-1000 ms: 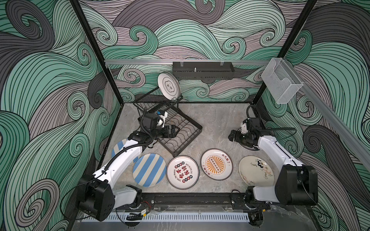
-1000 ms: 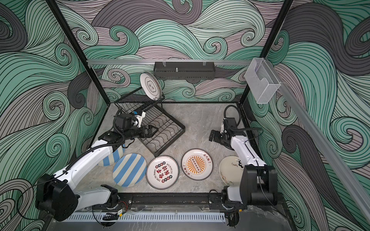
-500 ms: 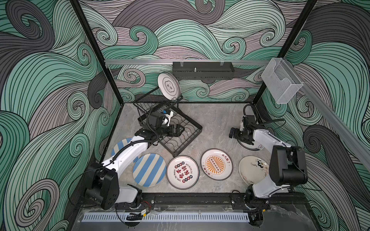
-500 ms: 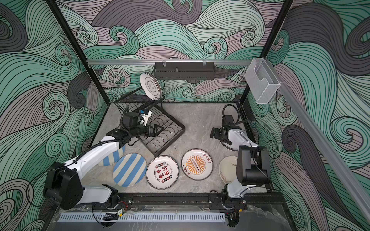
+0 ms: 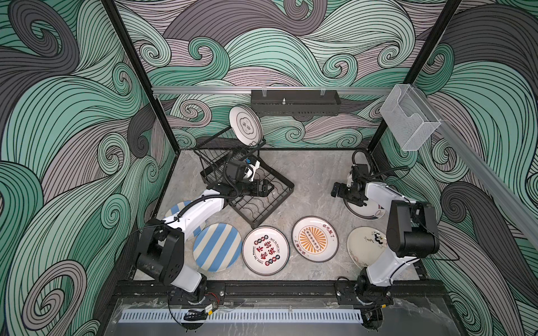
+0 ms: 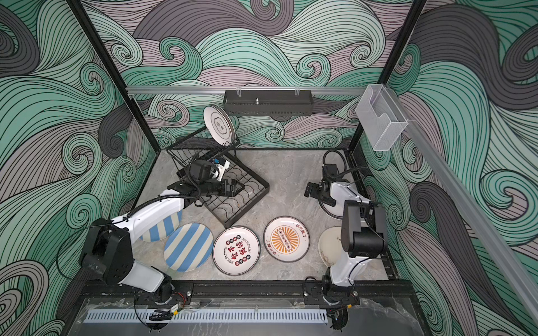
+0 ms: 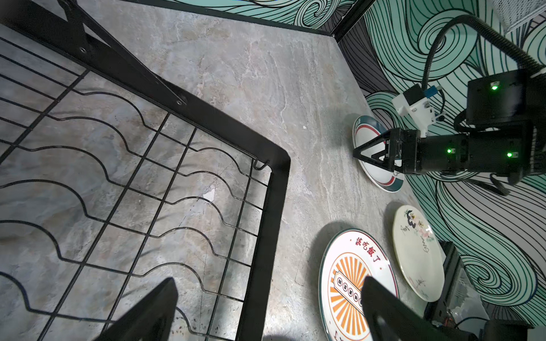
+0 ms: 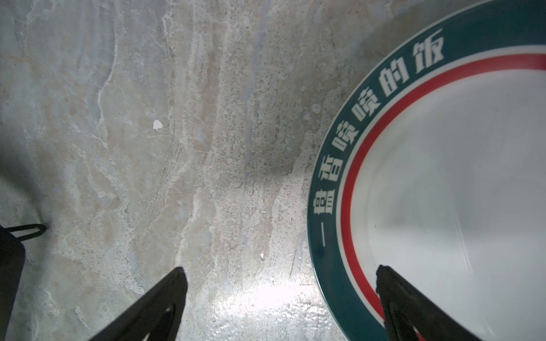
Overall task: Load plates into a dish rack
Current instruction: Move the plate to the middle-right of the table.
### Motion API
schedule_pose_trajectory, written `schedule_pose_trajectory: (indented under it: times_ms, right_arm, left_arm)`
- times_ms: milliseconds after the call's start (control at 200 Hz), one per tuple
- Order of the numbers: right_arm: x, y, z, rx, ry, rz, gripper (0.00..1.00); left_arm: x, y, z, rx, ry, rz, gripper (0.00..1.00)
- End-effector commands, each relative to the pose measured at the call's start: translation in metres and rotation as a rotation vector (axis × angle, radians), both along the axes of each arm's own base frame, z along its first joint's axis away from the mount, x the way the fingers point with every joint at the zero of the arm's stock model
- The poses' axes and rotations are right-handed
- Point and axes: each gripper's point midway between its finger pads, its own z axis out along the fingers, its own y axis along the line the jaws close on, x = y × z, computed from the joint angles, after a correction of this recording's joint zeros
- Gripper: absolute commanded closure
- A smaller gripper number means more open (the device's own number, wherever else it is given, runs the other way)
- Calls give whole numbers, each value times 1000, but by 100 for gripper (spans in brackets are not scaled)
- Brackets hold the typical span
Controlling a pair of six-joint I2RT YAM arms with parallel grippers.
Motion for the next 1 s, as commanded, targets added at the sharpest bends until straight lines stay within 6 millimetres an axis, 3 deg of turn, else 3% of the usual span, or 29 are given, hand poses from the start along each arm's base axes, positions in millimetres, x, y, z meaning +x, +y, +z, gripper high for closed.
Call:
schedule_pose_trajectory:
  times_ms: [0,180,525,781,996]
  right_arm:
    - [3,4,-2,31,13,-4,0]
    - [3,9,-4,62,14,1,0]
    - [11,41,-6,166,13,45,2]
    - [24,89,-6,227,0,142,5]
    - [45,138,8,325,-70,250,9]
  left_arm:
    - [3,-10,14,-3,-46,-33,1]
    - [9,-18,14,-12,-48,-49,1]
    - [14,-25,14,-14,-40,-68,2]
    - [14,-23,11,7,-31,-61,1]
    - [16,-19,6,36,-25,-44,2]
